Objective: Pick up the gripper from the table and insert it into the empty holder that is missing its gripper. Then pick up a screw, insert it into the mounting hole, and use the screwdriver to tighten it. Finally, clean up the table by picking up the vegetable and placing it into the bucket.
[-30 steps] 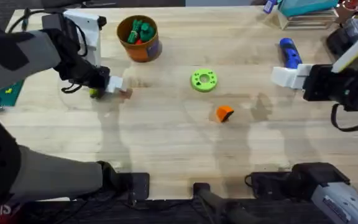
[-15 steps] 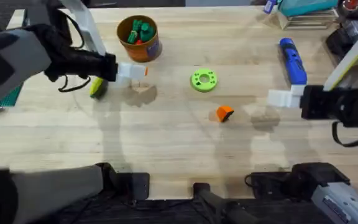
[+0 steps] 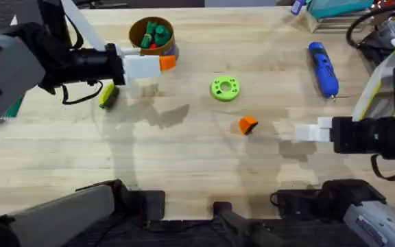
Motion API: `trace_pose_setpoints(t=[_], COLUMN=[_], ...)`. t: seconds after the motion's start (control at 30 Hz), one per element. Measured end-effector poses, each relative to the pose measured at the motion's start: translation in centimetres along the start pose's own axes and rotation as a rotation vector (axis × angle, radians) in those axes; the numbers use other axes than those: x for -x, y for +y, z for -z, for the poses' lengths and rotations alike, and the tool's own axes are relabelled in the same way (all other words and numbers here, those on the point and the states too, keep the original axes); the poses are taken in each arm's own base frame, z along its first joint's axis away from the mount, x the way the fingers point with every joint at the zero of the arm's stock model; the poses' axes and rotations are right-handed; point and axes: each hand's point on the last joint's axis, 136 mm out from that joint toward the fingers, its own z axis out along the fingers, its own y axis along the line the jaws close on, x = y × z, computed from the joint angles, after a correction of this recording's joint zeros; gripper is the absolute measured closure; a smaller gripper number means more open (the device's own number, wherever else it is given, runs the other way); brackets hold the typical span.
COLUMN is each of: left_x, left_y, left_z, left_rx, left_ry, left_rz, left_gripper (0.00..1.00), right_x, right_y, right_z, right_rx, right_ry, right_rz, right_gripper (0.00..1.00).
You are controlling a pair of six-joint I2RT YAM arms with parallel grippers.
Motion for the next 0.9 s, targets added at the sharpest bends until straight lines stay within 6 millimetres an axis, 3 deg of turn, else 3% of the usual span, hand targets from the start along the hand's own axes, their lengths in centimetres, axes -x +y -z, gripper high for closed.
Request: trace_pose_setpoints(t=[0.27, 0.33, 0.37, 0.4, 0.57, 0.6, 0.9], left_x=[-1.4, -2.0, -2.8, -3.0, -3.9, -6.2, -10.7], left_y=[-2.6, -3.7, -5.1, -5.4, -5.1, -5.1, -4.3], left_z=[0.3, 0.6, 0.9, 0.9, 1.3, 0.9, 0.4], left_rx=[-0.056, -0.032, 0.017, 0.043, 0.182, 0.240, 0.286], left_ry=[0.006, 0.005, -0.007, -0.020, -0.115, -0.183, -0.313], left_rz=[-0.126, -0.207, -0.352, -0.402, -0.558, -0.622, -0.576], left_gripper=[0.015, 0.016, 0.015, 0.015, 0.015, 0.015, 0.015], right_x=[0.0, 0.0, 0.0, 0.0, 0.0, 0.0, 0.0], right_y=[0.0, 0.0, 0.0, 0.0, 0.0, 0.0, 0.0], right_z=[0.0, 0.0, 0.0, 0.0, 0.0, 0.0, 0.0], right_rx=[0.000, 0.000, 0.000, 0.000, -0.001, 0.000, 0.000], right_ry=[0.000, 0.000, 0.000, 0.000, 0.000, 0.000, 0.000], right_rz=[0.000, 0.000, 0.000, 0.000, 0.000, 0.000, 0.000], right_gripper=[0.008, 0.008, 0.008, 0.008, 0.007, 0.008, 0.008])
